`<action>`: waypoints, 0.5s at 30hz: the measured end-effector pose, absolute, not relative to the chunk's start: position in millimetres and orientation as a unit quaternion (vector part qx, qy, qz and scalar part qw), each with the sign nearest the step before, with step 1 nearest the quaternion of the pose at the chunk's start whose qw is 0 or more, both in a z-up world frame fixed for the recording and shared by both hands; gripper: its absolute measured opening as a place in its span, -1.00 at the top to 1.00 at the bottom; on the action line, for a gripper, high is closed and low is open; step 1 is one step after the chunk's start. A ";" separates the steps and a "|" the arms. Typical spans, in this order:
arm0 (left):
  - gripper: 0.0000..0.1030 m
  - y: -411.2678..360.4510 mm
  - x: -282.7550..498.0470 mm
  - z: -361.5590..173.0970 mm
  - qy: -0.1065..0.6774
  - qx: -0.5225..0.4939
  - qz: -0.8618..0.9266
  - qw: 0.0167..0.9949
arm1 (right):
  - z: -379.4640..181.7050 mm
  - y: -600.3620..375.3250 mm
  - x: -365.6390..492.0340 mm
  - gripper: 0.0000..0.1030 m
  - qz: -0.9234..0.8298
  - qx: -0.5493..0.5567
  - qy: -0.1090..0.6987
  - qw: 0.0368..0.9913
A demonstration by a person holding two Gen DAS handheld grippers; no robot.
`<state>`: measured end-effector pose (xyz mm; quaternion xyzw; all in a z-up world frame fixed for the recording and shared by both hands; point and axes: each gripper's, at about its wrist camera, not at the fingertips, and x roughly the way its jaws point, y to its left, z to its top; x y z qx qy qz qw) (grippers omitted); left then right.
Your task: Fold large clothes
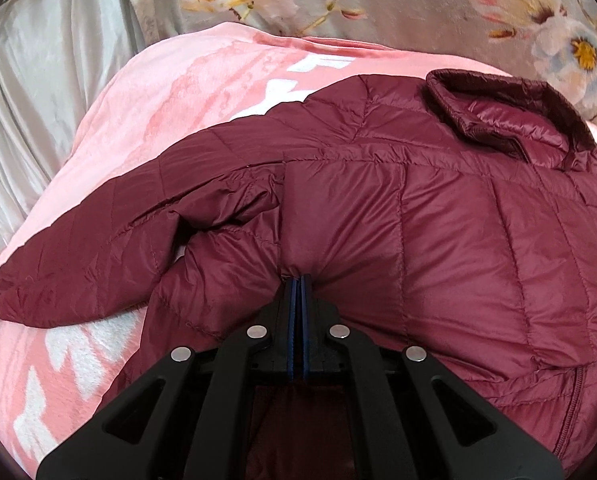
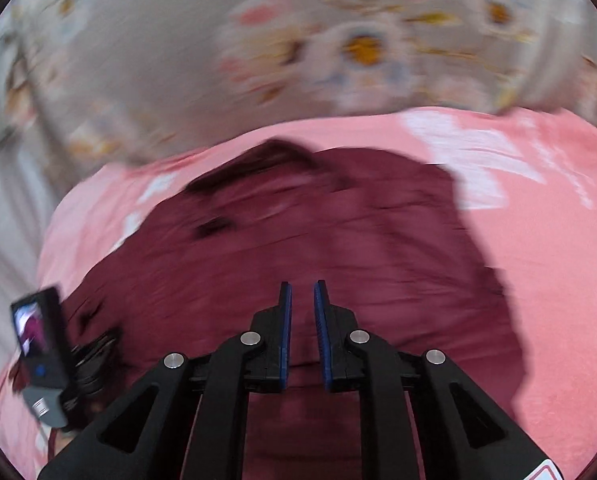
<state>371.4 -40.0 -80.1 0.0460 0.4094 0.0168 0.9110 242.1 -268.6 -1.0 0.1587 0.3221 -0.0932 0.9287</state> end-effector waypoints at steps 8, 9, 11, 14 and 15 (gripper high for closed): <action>0.97 -34.9 371.0 -79.6 0.411 0.026 0.007 0.911 | -52.5 -203.7 298.1 0.80 -0.043 0.098 0.393 0.913; 0.97 -34.6 371.1 -79.8 0.411 0.025 0.006 0.911 | -59.6 -204.7 300.6 0.80 -0.043 0.098 0.400 0.910; 0.97 -34.3 371.6 -79.7 0.411 0.023 0.006 0.911 | -67.8 -207.7 302.6 0.81 -0.039 0.105 0.407 0.906; 0.97 -33.8 370.8 -79.5 0.411 0.022 0.005 0.911 | -75.4 -207.3 302.8 0.84 -0.039 0.109 0.407 0.906; 0.97 -33.9 371.0 -79.4 0.411 0.021 0.005 0.911 | -75.4 -206.5 302.6 0.84 -0.040 0.106 0.406 0.907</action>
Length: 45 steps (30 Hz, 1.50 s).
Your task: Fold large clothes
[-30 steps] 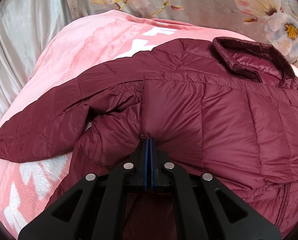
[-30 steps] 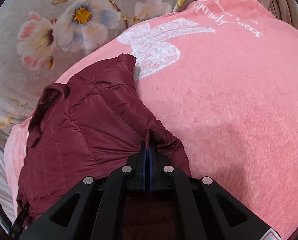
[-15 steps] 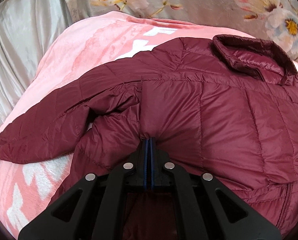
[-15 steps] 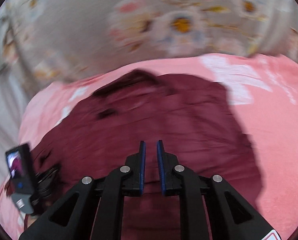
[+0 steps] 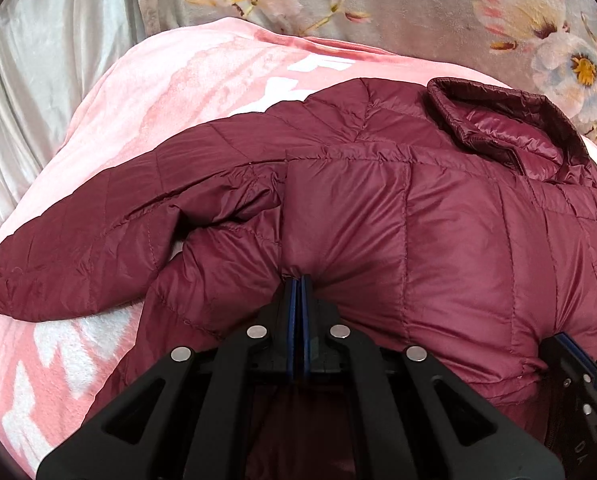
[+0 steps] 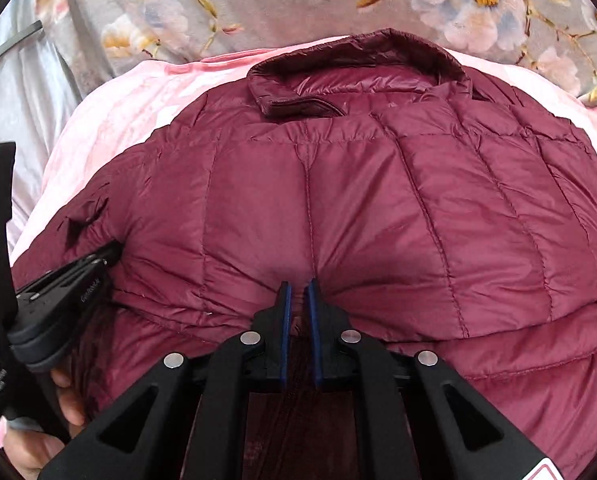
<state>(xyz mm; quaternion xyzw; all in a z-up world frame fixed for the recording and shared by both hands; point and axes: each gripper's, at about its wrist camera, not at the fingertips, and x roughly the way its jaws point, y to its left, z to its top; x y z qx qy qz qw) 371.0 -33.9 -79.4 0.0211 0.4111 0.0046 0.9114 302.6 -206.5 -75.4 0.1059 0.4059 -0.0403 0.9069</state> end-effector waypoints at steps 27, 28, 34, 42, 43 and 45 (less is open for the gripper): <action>-0.61 240.2 287.3 -41.2 0.377 -0.193 0.146 0.894 | -68.0 -187.1 295.2 0.80 -0.093 0.034 0.391 0.915; -0.61 263.8 285.2 -43.1 0.374 -0.212 0.163 0.888 | -63.1 -183.5 288.0 0.80 -0.094 0.030 0.381 0.919; -0.59 349.8 289.6 -60.7 0.375 -0.300 0.196 0.855 | -47.9 -163.3 247.3 0.59 -0.065 0.051 0.350 0.933; 0.44 357.6 299.4 -75.9 0.374 -0.322 0.161 0.855 | -59.7 -143.3 212.5 0.56 -0.066 0.043 0.351 0.933; 0.70 354.5 302.2 -75.5 0.376 -0.317 0.158 0.856 | -59.1 -141.7 206.7 0.55 -0.067 0.044 0.345 0.935; 0.91 346.3 302.9 -69.1 0.370 -0.303 0.151 0.865 | -58.8 -139.8 196.0 0.41 -0.069 0.045 0.336 0.938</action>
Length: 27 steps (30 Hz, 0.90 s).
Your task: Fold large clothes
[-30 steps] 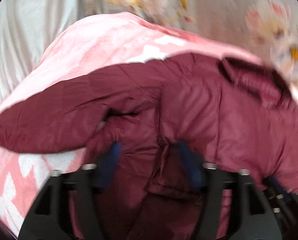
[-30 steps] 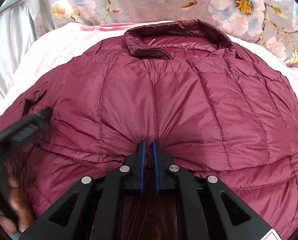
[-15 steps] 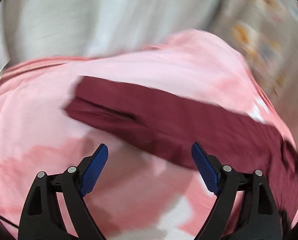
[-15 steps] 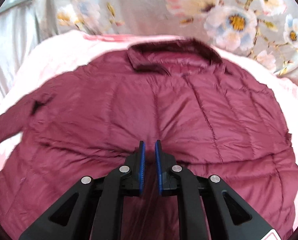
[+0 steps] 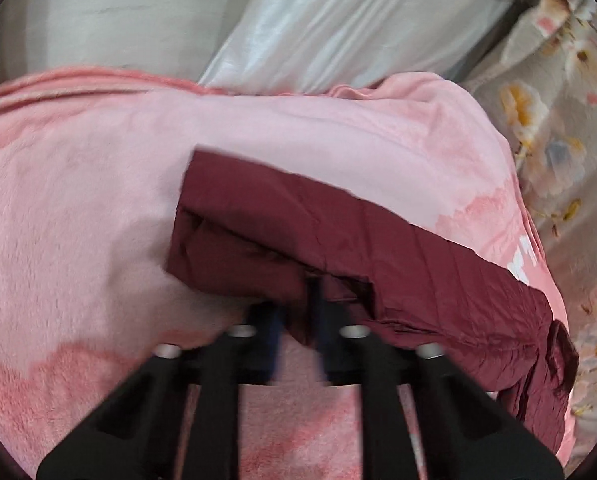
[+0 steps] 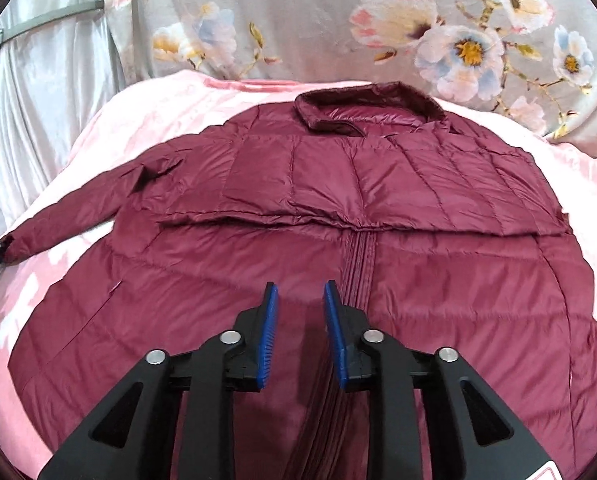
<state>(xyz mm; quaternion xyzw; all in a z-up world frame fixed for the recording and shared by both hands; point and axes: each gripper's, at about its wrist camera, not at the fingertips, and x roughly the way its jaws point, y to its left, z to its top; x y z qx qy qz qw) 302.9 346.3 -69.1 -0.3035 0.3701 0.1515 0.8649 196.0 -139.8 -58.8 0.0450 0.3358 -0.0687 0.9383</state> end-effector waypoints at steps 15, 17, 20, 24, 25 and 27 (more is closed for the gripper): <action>0.97 132.2 306.4 107.6 0.246 -0.120 -0.041 0.961 | -47.5 -158.5 160.6 0.03 -0.059 0.084 0.312 0.944; 0.97 82.6 304.5 119.4 0.241 -0.098 -0.079 0.962 | -43.4 -167.2 149.2 0.03 -0.061 0.084 0.310 0.945; 0.96 4.5 309.1 115.3 0.255 -0.068 -0.128 0.956 | -38.6 -185.5 133.1 0.03 -0.076 0.083 0.308 0.945; 0.76 -86.9 315.2 79.0 0.317 -0.050 -0.186 0.929 | -35.4 -216.0 119.4 0.03 -0.099 0.096 0.317 0.938; 0.44 -108.7 318.0 64.8 0.343 -0.042 -0.201 0.917 | -36.4 -226.0 117.9 0.03 -0.104 0.103 0.320 0.936; 0.06 -132.1 318.7 40.9 0.380 -0.035 -0.213 0.900 | -37.3 -245.9 116.3 0.03 -0.109 0.116 0.327 0.931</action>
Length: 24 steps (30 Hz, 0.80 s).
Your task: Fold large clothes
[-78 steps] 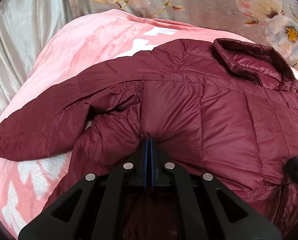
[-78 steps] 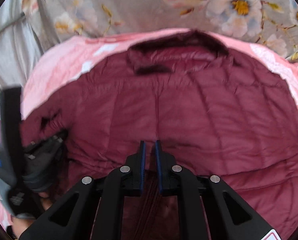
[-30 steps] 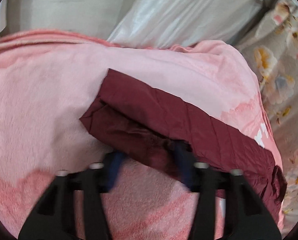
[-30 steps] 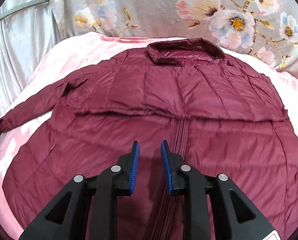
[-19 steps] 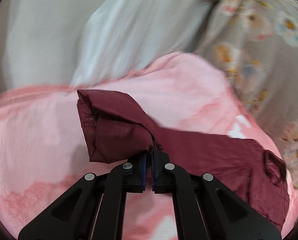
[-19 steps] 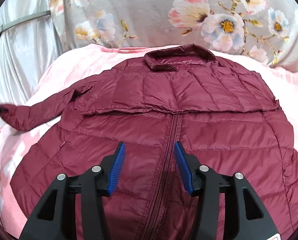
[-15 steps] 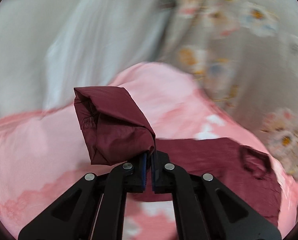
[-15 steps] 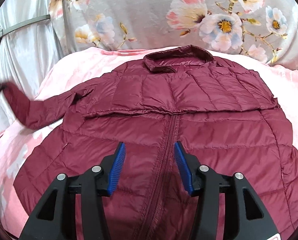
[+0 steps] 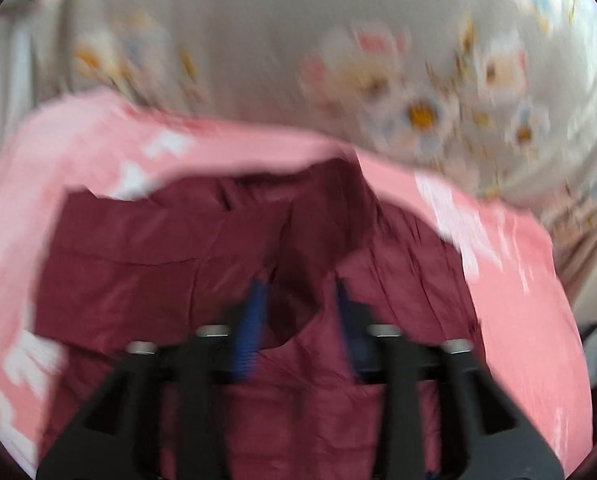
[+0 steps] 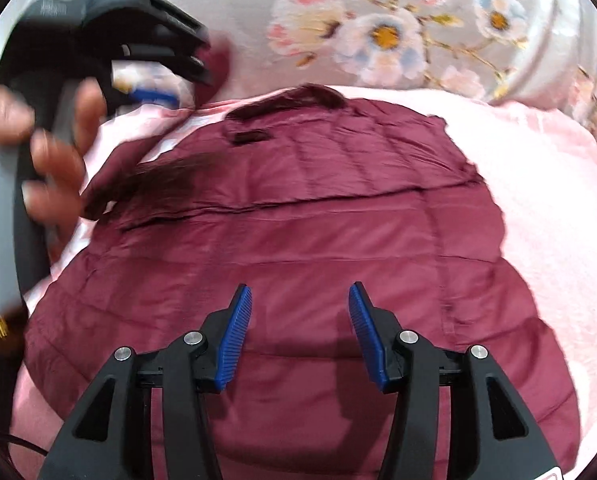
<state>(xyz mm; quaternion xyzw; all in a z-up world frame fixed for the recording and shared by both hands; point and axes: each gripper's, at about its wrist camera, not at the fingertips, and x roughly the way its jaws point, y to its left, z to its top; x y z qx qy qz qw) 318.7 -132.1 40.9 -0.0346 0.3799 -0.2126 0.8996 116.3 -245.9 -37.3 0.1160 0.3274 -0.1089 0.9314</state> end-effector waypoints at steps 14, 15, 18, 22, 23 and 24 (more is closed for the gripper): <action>-0.39 31.9 290.6 10.0 0.360 -0.102 -0.049 0.926 | -15.3 -275.5 199.5 -0.08 -0.066 0.150 0.340 0.926; -0.35 42.6 290.5 -0.3 0.368 -0.093 -0.033 0.924 | -15.4 -271.1 208.9 -0.08 -0.065 0.146 0.344 0.925; -0.31 54.2 293.4 -21.8 0.389 -0.069 -0.010 0.919 | -20.4 -260.8 245.6 -0.08 -0.064 0.148 0.364 0.917; -0.31 58.2 298.8 -48.5 0.419 -0.057 -0.006 0.906 | -32.3 -257.9 283.0 -0.08 -0.076 0.174 0.387 0.902; -0.31 58.0 299.6 -52.0 0.423 -0.056 -0.006 0.904 | -37.1 -257.4 288.5 -0.08 -0.077 0.180 0.393 0.899; -0.30 59.0 299.2 -54.0 0.426 -0.054 -0.006 0.903 | -41.2 -257.3 293.6 -0.08 -0.078 0.187 0.398 0.895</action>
